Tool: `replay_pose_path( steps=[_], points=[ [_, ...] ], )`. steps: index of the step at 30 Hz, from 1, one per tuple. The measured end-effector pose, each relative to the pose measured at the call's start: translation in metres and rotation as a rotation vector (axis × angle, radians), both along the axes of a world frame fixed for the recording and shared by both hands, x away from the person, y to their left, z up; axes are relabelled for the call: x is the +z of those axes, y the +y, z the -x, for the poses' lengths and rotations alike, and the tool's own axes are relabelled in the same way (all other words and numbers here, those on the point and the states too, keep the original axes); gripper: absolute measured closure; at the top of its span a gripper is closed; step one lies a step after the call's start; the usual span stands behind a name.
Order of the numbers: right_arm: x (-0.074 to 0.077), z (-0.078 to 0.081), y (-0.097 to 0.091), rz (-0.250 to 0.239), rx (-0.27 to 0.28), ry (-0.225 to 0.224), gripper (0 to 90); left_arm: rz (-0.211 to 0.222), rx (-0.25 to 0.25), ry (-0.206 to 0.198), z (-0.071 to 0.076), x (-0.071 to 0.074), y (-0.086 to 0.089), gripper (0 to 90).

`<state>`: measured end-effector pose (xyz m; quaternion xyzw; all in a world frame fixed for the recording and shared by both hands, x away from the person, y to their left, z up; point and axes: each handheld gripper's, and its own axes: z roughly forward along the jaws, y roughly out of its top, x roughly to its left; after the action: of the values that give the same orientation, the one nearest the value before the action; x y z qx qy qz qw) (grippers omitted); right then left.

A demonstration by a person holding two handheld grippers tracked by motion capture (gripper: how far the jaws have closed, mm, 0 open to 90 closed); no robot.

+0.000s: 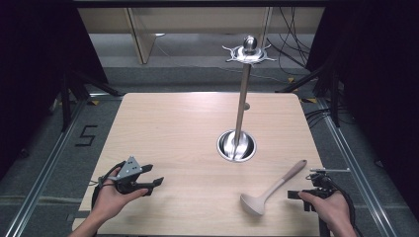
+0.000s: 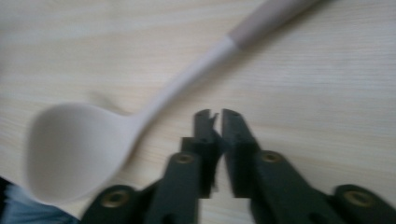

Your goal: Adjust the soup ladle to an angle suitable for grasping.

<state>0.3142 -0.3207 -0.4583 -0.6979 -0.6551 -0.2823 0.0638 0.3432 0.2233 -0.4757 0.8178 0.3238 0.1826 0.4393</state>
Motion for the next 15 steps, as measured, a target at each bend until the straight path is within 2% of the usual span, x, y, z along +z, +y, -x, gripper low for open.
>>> replay_pose_path(
  steps=[1,3,4,5,6,7,8,9,10,12,13,14,15],
  points=[
    [-0.003,-0.003,-0.005,0.043,0.054,-0.043,90.0,-0.002,-0.009,-0.003,-0.001,0.000,0.000,36.3],
    [-0.003,-0.007,-0.004,0.096,0.033,-0.003,90.0,-0.002,-0.009,-0.003,0.000,0.001,0.000,36.8],
    [-0.005,-0.011,-0.008,0.133,0.078,-0.009,90.0,-0.003,-0.010,-0.003,0.000,0.001,0.001,36.9],
    [-0.006,-0.015,-0.009,0.180,0.100,-0.013,90.0,-0.003,-0.009,-0.003,0.000,0.001,0.001,37.0],
    [-0.005,-0.019,-0.008,0.180,0.093,0.013,90.0,0.005,-0.001,-0.004,0.000,0.000,0.001,37.1],
    [-0.006,-0.024,-0.007,0.205,0.087,-0.003,90.0,0.006,-0.003,-0.003,0.000,0.000,0.001,37.2],
    [-0.006,-0.026,-0.006,0.206,0.082,0.014,90.0,0.025,0.010,0.013,0.001,0.000,0.000,37.2],
    [-0.006,-0.033,-0.003,0.197,0.051,0.033,90.0,0.003,-0.005,-0.005,0.000,0.001,0.002,37.2],
    [-0.006,-0.037,0.000,0.197,0.026,0.048,90.0,0.005,-0.004,-0.003,0.000,0.001,0.002,37.2],
    [-0.007,-0.046,0.000,0.226,0.046,0.044,90.0,0.006,0.000,-0.004,0.000,0.001,0.002,37.2],
    [-0.007,-0.049,0.003,0.208,0.021,0.064,90.0,0.009,0.003,-0.002,0.001,0.001,0.002,37.2],
    [-0.008,-0.053,0.000,0.237,0.047,0.049,90.0,0.006,0.007,-0.006,0.000,0.001,0.002,37.2],
    [-0.008,-0.056,0.003,0.237,0.026,0.067,90.0,0.014,0.000,-0.007,0.000,0.000,0.002,37.2]
  ],
)
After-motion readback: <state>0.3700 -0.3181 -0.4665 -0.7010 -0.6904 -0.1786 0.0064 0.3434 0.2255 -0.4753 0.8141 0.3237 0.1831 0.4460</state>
